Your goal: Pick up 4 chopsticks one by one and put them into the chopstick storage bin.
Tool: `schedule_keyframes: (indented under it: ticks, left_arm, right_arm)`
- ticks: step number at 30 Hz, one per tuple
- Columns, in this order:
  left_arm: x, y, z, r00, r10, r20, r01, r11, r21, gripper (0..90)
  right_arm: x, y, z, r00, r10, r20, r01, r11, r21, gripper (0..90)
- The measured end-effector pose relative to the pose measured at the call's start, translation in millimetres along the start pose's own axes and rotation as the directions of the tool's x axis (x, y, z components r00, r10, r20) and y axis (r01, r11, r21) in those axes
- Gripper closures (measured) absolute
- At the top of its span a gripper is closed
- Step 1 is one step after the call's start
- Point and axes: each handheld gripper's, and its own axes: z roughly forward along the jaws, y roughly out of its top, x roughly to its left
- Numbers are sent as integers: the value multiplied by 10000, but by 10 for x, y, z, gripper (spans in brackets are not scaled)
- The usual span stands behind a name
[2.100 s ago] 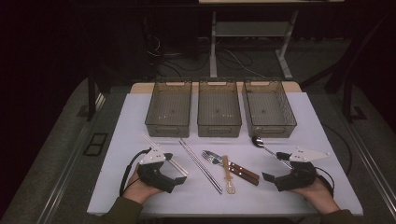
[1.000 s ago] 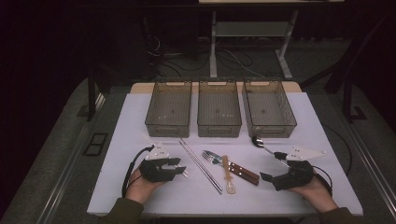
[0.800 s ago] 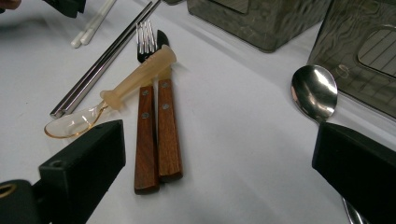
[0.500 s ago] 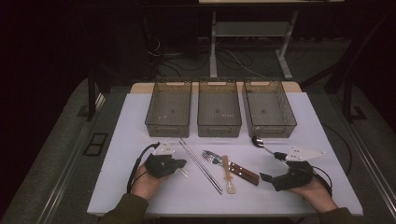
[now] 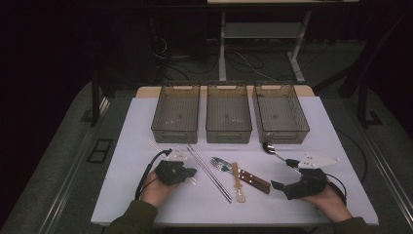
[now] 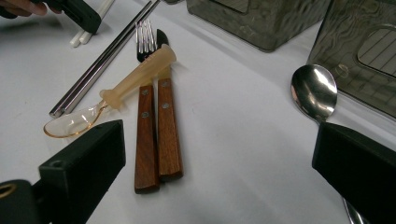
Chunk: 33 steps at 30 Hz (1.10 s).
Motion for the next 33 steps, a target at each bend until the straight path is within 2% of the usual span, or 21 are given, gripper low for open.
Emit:
schedule_keyframes:
  ticks: [17, 33]
  left_arm:
    - [-6, -29, -21, 9995, -162, 279, 153, 9993, 339, 888]
    - [-36, -72, -65, 9978, -340, 573, 314, 9985, 446, 888]
  right_arm:
    - [-1, -2, -6, 10000, 35, 25, -35, 10000, -11, 25]
    - [7, -6, -13, 10000, -27, 59, 27, 10000, -3, 25]
